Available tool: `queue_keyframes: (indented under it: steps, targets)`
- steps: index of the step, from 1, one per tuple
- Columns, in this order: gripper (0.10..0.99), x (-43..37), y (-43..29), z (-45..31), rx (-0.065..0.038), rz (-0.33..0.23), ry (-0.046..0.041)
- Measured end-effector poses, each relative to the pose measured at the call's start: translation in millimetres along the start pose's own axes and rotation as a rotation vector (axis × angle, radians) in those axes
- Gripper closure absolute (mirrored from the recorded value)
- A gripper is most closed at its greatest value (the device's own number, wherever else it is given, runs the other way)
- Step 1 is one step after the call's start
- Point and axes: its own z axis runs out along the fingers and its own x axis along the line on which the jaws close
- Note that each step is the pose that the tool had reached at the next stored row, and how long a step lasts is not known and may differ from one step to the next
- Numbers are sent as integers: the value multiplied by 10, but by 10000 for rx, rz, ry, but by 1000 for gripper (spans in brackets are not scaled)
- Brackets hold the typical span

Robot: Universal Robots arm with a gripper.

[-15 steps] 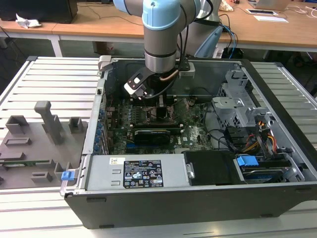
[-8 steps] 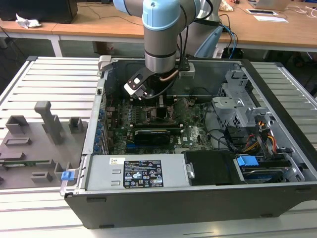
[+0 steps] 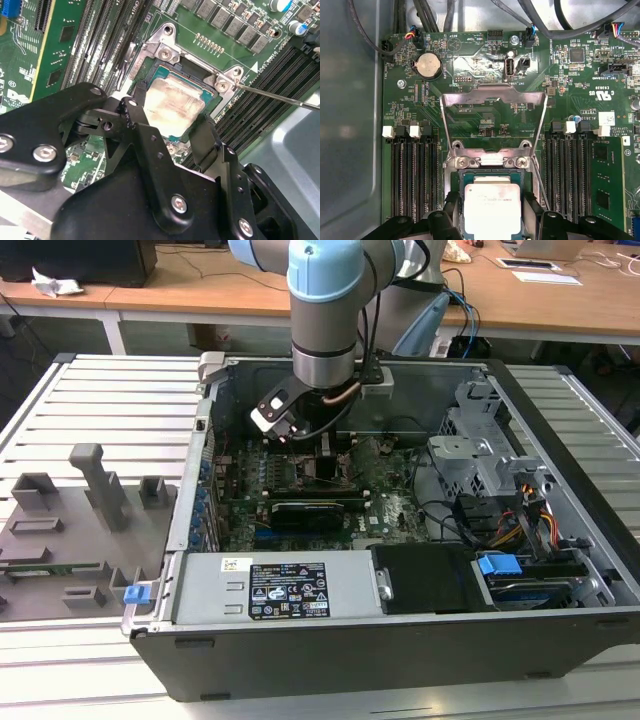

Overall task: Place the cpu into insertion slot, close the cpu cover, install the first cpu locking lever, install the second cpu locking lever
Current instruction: 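Place the cpu into insertion slot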

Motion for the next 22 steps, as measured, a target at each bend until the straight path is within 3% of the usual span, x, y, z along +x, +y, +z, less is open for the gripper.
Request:
queue_keyframes:
  steps: [13, 16, 17, 19, 20, 22]
  targets:
    - [490, 2, 7, -95, 5, 0, 0]
    - [678, 3, 8, -112, 6, 0, 1]
    - [678, 3, 9, -116, 12, -1, 1]
    - [796, 3, 11, -123, 30, 0, 0]
    - [796, 3, 11, -127, 40, 1, -2]
    - [918, 3, 13, -139, 56, 1, -3]
